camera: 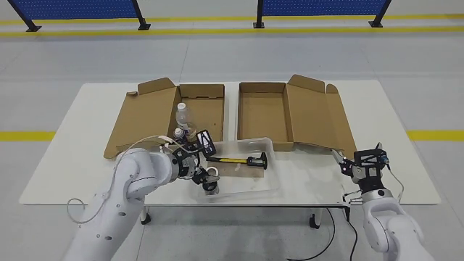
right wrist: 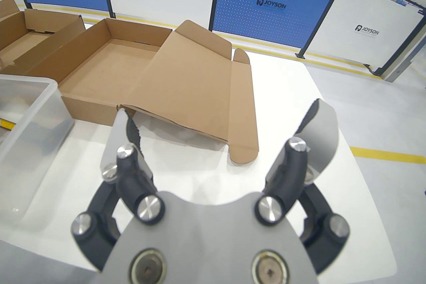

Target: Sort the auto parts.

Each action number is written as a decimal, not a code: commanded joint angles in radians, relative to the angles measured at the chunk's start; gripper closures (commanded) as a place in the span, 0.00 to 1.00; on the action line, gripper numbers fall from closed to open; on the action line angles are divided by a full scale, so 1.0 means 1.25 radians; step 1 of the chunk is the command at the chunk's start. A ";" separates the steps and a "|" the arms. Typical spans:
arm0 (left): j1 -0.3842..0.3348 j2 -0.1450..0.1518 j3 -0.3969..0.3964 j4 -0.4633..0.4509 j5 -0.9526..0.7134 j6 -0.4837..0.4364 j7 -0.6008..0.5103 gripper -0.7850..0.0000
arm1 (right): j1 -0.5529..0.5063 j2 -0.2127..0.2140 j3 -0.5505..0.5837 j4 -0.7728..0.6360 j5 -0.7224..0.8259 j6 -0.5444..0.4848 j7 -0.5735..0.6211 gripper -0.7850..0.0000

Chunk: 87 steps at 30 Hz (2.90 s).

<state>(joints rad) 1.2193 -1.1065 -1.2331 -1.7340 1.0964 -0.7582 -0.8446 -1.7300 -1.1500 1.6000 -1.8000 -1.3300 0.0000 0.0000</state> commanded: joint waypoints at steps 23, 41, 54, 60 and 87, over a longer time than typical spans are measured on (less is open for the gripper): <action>-0.078 0.007 0.085 0.114 -0.001 -0.030 -0.051 0.27 | 0.000 0.000 0.000 0.000 0.000 0.000 0.000 0.00; -0.090 0.019 0.117 0.126 -0.007 -0.041 -0.076 0.29 | 0.000 0.000 0.000 0.000 0.000 0.000 0.000 0.00; -0.114 0.019 0.162 0.171 0.011 -0.030 -0.059 0.50 | 0.000 0.000 0.000 0.000 0.000 0.000 0.000 0.00; -0.124 0.019 0.181 0.190 0.015 -0.030 -0.058 0.52 | 0.000 0.000 0.000 0.000 0.000 0.000 0.000 0.00; -0.137 0.020 0.227 0.212 0.026 -0.002 -0.004 1.00 | 0.000 0.000 0.000 0.000 0.000 0.000 0.000 0.00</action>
<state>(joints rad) 1.0478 -1.0814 -0.9492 -1.4678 1.1283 -0.7673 -0.8562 -1.7300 -1.1500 1.6000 -1.8000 -1.3300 0.0000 0.0000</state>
